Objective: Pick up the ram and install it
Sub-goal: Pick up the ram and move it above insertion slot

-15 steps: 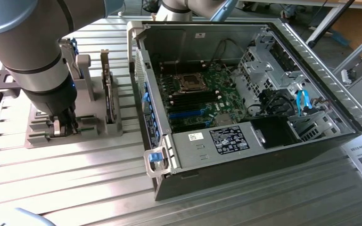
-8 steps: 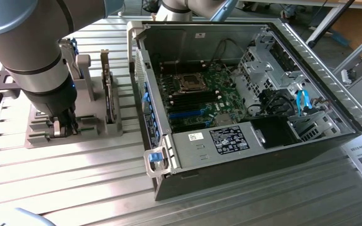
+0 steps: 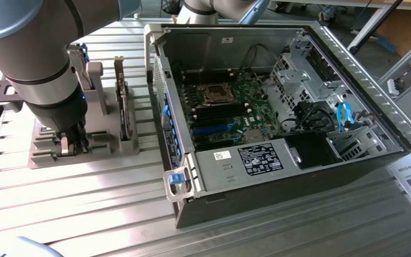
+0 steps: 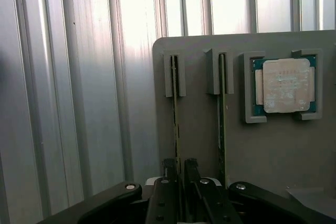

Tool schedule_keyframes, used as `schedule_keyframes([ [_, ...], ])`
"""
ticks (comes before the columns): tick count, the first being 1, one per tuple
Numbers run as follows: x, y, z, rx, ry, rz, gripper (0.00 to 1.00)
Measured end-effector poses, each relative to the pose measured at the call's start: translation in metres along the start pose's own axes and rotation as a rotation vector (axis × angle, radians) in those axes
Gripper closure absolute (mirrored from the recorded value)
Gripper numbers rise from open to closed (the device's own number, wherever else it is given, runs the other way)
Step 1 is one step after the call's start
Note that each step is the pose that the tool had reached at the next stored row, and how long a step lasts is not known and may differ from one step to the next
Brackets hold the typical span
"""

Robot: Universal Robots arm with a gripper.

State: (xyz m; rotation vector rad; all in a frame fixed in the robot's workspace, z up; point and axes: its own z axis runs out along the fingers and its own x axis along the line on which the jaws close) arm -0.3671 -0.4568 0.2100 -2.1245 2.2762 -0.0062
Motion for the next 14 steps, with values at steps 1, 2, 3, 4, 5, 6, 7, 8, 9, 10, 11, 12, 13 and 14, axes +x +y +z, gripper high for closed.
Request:
schedule_keyframes([
  [1, 0.0, 0.0, 0.0, 0.0, 0.0, 0.0, 0.79],
  [2, 0.0, 0.0, 0.0, 0.0, 0.0, 0.0, 0.79],
  [3, 0.0, 0.0, 0.0, 0.0, 0.0, 0.0, 0.79],
  [4, 0.0, 0.0, 0.0, 0.0, 0.0, 0.0, 0.79],
  [5, 0.0, 0.0, 0.0, 0.0, 0.0, 0.0, 0.8],
  [6, 0.0, 0.0, 0.0, -0.0001, -0.0001, 0.0, 0.87],
  [7, 0.0, 0.0, 0.0, -0.0001, 0.0, 0.0, 0.87],
  [8, 0.0, 0.0, 0.0, 0.0, 0.0, 0.0, 0.88],
  [9, 0.0, 0.0, 0.0, 0.0, 0.0, 0.0, 0.88],
  [10, 0.0, 0.0, 0.0, 0.0, 0.0, 0.0, 0.88],
  [11, 0.0, 0.0, 0.0, 0.0, 0.0, 0.0, 0.88],
  [12, 0.0, 0.0, 0.0, 0.0, -0.0001, 0.0, 0.88],
  [13, 0.0, 0.0, 0.0, 0.0, 0.0, 0.0, 0.88],
  [14, 0.0, 0.0, 0.0, 0.0, 0.0, 0.0, 0.88],
])
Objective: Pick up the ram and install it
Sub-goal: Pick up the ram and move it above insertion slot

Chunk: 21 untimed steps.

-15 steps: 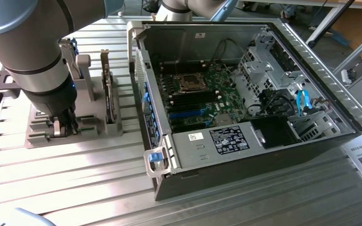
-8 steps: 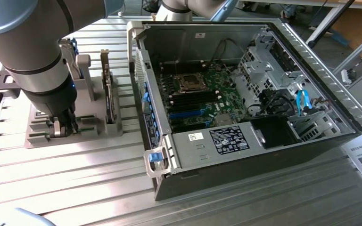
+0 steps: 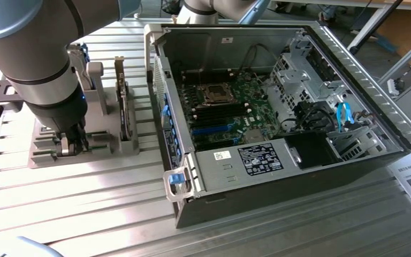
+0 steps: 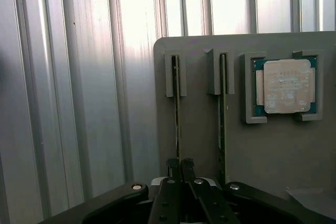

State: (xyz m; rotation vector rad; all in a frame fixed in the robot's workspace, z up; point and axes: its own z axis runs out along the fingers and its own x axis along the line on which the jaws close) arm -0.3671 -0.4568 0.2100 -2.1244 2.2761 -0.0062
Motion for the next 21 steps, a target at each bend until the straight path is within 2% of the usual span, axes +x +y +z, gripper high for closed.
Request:
schedule_keyframes([
  [6, 0.0, 0.0, 0.0, -0.0001, -0.0001, -0.005, 0.88],
  [17, 0.0, 0.0, 0.0, -0.0011, -0.0013, -0.061, 0.88],
  [21, 0.0, 0.0, 0.0, -0.0012, -0.0014, -0.065, 0.88],
])
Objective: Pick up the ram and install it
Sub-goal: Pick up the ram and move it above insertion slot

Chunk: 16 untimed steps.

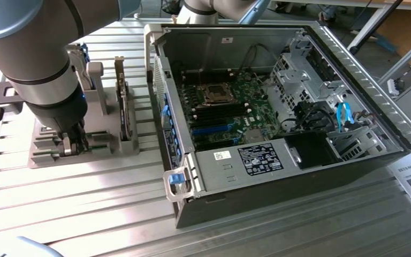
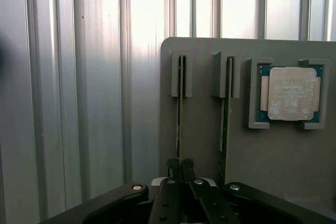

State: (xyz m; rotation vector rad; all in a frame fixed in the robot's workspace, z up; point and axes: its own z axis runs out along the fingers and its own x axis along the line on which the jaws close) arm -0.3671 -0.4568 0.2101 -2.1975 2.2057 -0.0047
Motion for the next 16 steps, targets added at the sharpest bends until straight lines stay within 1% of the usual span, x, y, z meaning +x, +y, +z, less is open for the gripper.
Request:
schedule_keyframes([
  [5, 0.0, 0.0, -0.0007, 0.0002, -0.0001, 0.0, 0.88],
  [16, 0.0, -0.0003, -0.0118, -0.0002, 0.0, 0.0, 0.88],
])
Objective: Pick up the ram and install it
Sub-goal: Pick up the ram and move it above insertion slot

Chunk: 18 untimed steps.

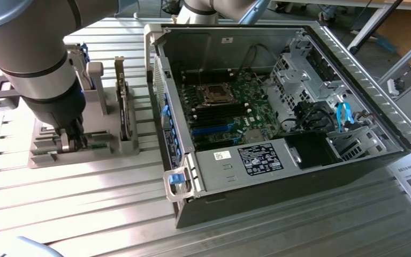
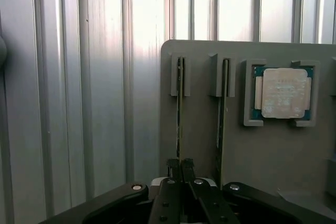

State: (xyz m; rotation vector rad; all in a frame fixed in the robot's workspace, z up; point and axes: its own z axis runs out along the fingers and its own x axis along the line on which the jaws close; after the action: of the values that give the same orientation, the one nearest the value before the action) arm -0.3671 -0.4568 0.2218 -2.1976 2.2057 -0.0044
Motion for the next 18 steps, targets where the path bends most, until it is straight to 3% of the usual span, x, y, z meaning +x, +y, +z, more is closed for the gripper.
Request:
schedule_keyframes([
  [18, 0.0, -0.0005, -0.0221, -0.0001, 0.0003, 0.0, 0.88],
])
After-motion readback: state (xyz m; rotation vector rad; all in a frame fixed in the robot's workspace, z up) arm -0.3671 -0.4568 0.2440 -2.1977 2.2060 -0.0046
